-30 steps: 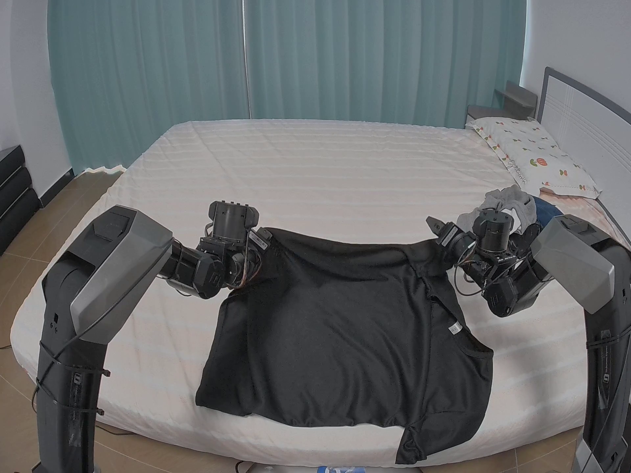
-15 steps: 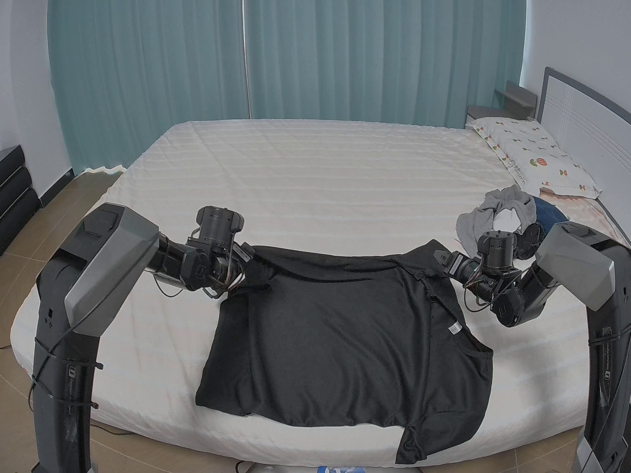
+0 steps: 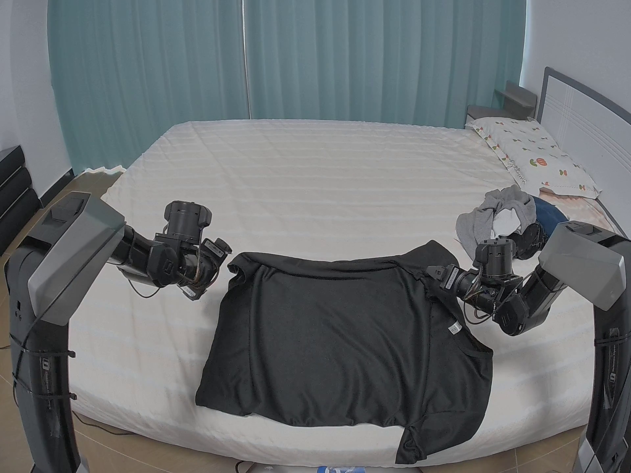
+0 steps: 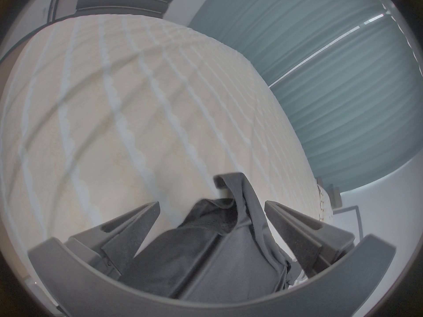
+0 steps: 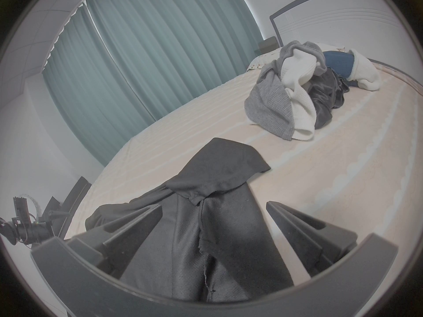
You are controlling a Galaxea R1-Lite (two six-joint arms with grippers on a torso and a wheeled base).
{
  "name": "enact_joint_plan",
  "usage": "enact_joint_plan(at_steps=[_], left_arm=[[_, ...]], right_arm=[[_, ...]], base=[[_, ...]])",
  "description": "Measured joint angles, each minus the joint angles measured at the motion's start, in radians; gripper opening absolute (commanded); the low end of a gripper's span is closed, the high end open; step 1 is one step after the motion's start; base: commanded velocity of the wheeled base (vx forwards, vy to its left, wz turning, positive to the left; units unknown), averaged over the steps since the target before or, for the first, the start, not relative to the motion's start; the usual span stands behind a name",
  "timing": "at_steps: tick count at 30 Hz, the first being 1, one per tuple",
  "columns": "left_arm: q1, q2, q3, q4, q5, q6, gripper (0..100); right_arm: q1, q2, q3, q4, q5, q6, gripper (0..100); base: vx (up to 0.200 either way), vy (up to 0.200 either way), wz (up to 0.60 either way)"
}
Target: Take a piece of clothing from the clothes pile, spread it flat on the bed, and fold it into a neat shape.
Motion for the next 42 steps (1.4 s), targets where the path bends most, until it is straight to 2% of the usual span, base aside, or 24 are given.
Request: enact_joint_plan(at_steps=[8, 11, 12, 17, 27, 35, 36, 42], left_arm=[[0.018, -0.092, 0.291, -0.205, -0.058, -0.054, 100], [0.011, -0.134, 0.405, -0.304, -0.077, -0.103, 100], [0.007, -0.148, 0.441, -0.346, -0.085, -0.133, 100], [-0.011, -0.199, 0.562, -0.46, -0.122, -0.224, 100], [-0.03, -0.216, 0.627, -0.469, -0.13, -0.225, 100], [-0.046, -0.195, 0.638, -0.47, -0.118, -0.21, 100], [-0.046, -0.194, 0.639, -0.469, -0.117, -0.202, 100], [-0.048, -0.188, 0.64, -0.469, -0.115, -0.191, 100]], right_arm=[[0.027, 0.039, -0.073, 0.076, -0.023, -0.021, 100], [0.033, 0.057, -0.103, 0.116, -0.03, -0.036, 100], [0.034, 0.063, -0.113, 0.127, -0.032, -0.045, 0], [0.036, 0.09, -0.148, 0.165, -0.042, -0.102, 0], [0.017, 0.103, -0.168, 0.159, -0.058, -0.106, 0], [-0.025, 0.062, -0.167, 0.125, -0.053, -0.067, 0], [-0.029, 0.059, -0.166, 0.124, -0.049, -0.066, 100], [-0.054, 0.063, -0.175, 0.124, -0.042, -0.064, 100]], base=[[0.0, 0.0, 0.0], [0.0, 0.0, 0.0], [0.0, 0.0, 0.0], [0.0, 0.0, 0.0], [0.0, 0.0, 0.0], [0.0, 0.0, 0.0], [0.0, 0.0, 0.0], [0.0, 0.0, 0.0]])
